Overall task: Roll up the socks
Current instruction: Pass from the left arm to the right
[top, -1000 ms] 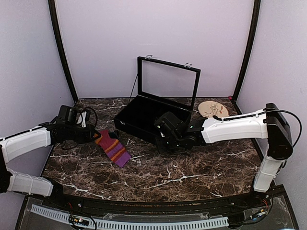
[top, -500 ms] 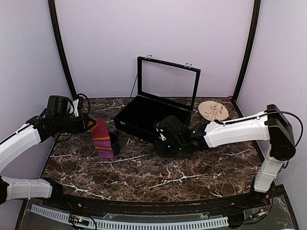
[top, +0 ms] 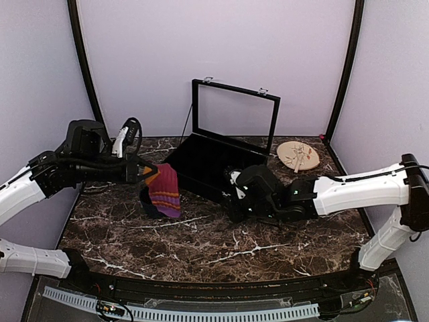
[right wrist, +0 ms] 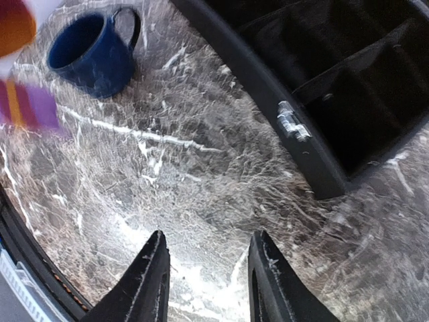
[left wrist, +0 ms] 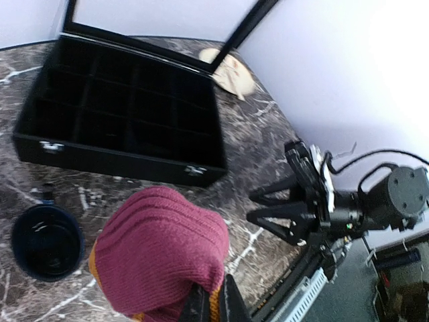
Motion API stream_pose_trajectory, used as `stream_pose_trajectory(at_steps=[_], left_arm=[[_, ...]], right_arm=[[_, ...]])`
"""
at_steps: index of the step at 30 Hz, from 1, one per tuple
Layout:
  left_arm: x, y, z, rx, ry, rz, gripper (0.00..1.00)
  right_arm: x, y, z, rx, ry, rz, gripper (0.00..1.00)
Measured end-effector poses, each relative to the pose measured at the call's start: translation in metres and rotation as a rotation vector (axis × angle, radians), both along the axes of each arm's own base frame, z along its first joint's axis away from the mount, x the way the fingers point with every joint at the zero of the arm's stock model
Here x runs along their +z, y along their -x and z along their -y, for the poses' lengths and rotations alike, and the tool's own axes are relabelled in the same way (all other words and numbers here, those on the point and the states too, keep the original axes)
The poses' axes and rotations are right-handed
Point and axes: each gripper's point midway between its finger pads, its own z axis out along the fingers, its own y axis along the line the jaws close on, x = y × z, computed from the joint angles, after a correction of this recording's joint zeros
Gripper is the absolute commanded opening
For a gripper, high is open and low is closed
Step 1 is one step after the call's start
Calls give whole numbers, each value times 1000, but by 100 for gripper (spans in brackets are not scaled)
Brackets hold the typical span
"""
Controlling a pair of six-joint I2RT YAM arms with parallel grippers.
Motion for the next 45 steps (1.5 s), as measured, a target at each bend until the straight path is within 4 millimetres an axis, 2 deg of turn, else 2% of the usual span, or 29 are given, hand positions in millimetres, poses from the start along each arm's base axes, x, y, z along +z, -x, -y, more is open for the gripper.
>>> stream_pose_trajectory(at_steps=[5, 10, 14, 19, 21, 23, 24, 32, 39, 45], left_arm=[[-5, 30, 55, -221, 22, -28, 0], [-35, 52, 118, -471, 8, -108, 0], [-60, 69, 158, -667, 17, -166, 0], [-69, 93, 183, -877, 117, -223, 0], [-65, 98, 190, -940, 157, -230, 0], [-59, 103, 191, -988, 189, -218, 0], [-55, 106, 191, -1012, 204, -207, 0], [-39, 119, 191, -1111, 273, -173, 0], [-32, 120, 190, -1136, 302, -158, 0], [-31, 113, 186, -1125, 308, -155, 0]], right_arm=[[30, 1, 30, -88, -56, 56, 39], [48, 0, 64, -198, -86, 87, 39], [49, 1, 80, -250, -85, 86, 39], [32, 7, 90, -270, -55, 58, 44], [25, 9, 95, -282, -37, 45, 49], [20, 11, 98, -293, -33, 31, 59], [18, 12, 101, -299, -38, 25, 60], [12, 28, 115, -290, -112, -4, 61], [-8, 56, 105, -188, -118, -9, 61], [-4, 76, 95, -121, -145, 23, 61]])
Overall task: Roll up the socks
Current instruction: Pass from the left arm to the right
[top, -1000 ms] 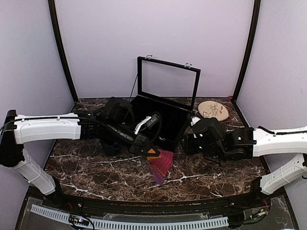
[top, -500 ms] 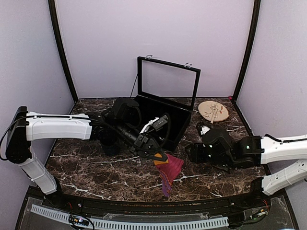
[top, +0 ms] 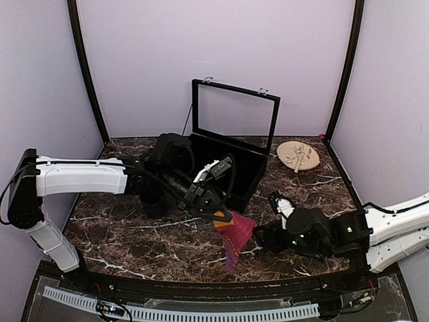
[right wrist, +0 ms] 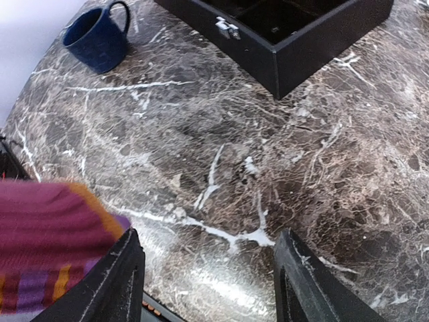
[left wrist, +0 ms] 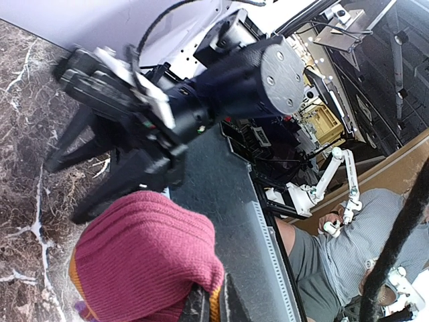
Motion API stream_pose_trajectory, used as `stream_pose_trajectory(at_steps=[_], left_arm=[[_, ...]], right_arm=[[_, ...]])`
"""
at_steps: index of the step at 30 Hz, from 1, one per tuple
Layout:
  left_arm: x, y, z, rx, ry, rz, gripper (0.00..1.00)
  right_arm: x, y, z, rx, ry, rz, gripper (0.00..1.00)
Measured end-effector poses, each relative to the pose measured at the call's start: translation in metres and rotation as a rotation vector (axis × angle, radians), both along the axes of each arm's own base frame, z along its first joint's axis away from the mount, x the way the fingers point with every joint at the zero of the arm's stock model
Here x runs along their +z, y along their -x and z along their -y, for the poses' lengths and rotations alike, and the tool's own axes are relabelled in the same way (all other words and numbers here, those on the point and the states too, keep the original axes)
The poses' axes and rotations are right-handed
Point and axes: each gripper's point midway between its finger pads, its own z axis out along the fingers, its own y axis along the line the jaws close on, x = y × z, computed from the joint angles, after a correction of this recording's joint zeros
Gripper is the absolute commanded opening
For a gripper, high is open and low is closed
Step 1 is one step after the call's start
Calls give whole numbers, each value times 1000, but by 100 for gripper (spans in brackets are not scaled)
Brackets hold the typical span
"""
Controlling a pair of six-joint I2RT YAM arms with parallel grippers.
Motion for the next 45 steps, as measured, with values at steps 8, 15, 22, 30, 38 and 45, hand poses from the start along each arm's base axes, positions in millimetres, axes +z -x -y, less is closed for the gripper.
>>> stream_pose_trajectory(at_steps=[8, 15, 22, 30, 38, 45], left_arm=[[2, -8, -5, 9, 9, -7, 0], [6, -6, -9, -21, 21, -33, 0], [12, 1, -14, -69, 33, -68, 0], [24, 6, -14, -111, 60, -93, 0], [18, 7, -14, -135, 48, -124, 0], [13, 5, -15, -135, 36, -134, 0]], right_arm=[[8, 23, -11, 90, -13, 47, 61], [16, 29, -20, 144, -19, 100, 61], [27, 27, -26, 166, -27, 162, 67], [23, 25, -36, 220, 34, 234, 65], [37, 24, -56, 285, 14, 279, 45], [42, 24, -68, 332, -5, 284, 0]])
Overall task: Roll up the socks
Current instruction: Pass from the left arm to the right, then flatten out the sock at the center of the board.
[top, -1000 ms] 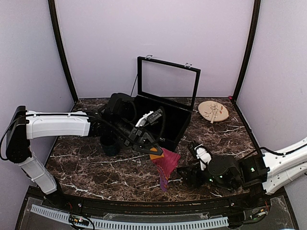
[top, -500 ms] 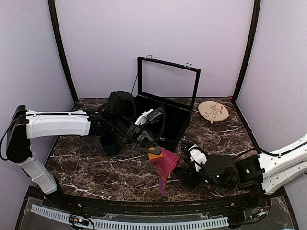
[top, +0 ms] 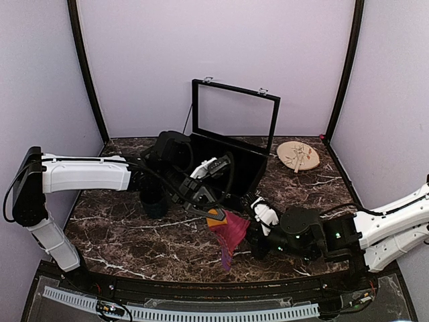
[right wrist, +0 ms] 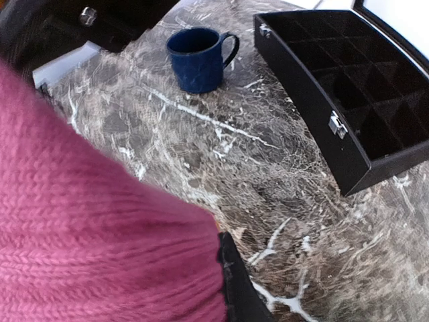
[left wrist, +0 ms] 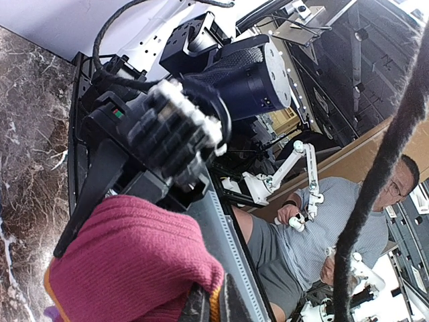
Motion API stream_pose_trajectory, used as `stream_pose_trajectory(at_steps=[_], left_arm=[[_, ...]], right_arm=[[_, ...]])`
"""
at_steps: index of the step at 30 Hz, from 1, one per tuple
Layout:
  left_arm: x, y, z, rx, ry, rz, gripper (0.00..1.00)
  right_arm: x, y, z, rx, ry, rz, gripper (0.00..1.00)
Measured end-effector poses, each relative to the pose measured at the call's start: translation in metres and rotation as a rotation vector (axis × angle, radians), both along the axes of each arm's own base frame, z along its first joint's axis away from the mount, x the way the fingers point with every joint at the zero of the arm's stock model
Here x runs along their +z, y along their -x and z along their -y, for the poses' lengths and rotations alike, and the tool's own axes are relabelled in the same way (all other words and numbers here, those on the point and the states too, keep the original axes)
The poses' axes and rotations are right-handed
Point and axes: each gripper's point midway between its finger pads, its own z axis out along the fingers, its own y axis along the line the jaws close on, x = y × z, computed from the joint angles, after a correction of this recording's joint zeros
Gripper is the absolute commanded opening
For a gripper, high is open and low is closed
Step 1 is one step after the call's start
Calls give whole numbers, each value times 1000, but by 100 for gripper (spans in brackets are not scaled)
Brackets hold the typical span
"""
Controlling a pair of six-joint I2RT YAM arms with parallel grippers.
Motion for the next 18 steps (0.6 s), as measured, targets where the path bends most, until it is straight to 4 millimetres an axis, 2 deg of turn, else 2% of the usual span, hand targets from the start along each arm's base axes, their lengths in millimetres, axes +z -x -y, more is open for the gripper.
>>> stream_pose_trajectory(at_steps=[3, 6, 12, 18], left_arm=[[0, -4, -1, 9, 2, 4, 6], [-6, -15, -5, 47, -1, 17, 19], [-36, -46, -24, 206, -98, 39, 37], [-56, -64, -25, 309, -176, 106, 38]], right_arm=[[-4, -3, -2, -11, 17, -9, 0], [-10, -6, 1, -40, 53, -21, 0], [-26, -22, 20, -173, 149, -41, 0], [-63, -42, 47, -351, 320, -57, 0]])
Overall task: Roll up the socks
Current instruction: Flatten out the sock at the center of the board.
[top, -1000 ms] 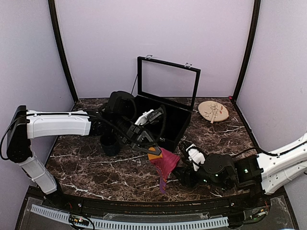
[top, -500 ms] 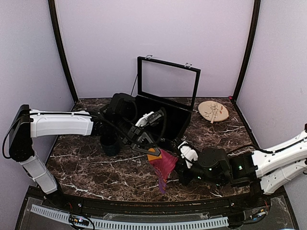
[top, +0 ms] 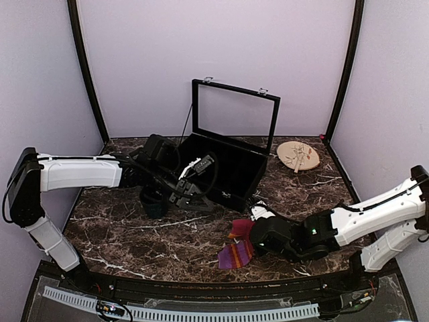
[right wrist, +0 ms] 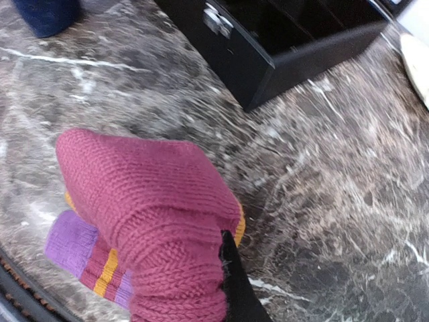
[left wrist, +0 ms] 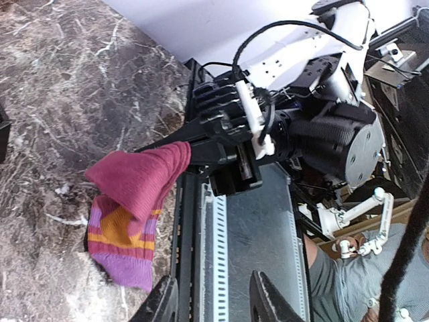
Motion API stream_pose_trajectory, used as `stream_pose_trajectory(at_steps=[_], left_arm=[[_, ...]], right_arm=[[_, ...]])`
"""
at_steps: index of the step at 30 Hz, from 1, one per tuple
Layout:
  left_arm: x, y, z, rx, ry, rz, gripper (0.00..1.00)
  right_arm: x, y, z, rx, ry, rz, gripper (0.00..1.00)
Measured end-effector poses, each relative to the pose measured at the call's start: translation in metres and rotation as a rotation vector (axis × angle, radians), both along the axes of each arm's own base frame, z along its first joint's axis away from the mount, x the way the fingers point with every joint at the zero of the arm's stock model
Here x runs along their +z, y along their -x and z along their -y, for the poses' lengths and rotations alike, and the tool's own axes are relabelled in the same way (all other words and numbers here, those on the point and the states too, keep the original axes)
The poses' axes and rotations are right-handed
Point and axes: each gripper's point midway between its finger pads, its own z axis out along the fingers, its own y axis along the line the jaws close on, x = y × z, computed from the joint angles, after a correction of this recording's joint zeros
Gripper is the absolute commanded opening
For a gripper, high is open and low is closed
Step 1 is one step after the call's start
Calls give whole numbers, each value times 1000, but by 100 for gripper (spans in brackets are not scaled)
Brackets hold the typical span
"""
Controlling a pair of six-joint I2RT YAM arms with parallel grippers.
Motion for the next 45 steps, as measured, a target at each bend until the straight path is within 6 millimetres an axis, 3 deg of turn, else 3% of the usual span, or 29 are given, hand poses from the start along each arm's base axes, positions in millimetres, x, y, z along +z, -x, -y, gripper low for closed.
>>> stream_pose_trajectory(at_steps=[3, 7, 12, 16, 20, 25, 34, 45], left_arm=[[-5, -6, 0, 31, -22, 20, 38], [-10, -7, 2, 50, -42, 34, 35], [-21, 15, 16, -4, -76, 66, 36], [-48, 40, 35, -78, -142, 80, 39], [-85, 58, 41, -108, -249, 101, 39], [-109, 62, 47, -89, -324, 179, 39], [-121, 44, 68, 52, -310, 375, 36], [-137, 62, 87, 122, -270, 558, 29]], right_arm=[[-16, -5, 16, -79, 84, -8, 0], [-24, -11, 39, -183, 152, 0, 0], [-24, -19, 63, -287, 181, 15, 0], [-22, -23, 74, -342, 186, 20, 0], [-22, -27, 82, -387, 188, 22, 0], [-23, -28, 84, -407, 173, 15, 0], [-33, -24, 87, -415, 162, -22, 0], [-45, -18, 87, -434, 122, -76, 0]])
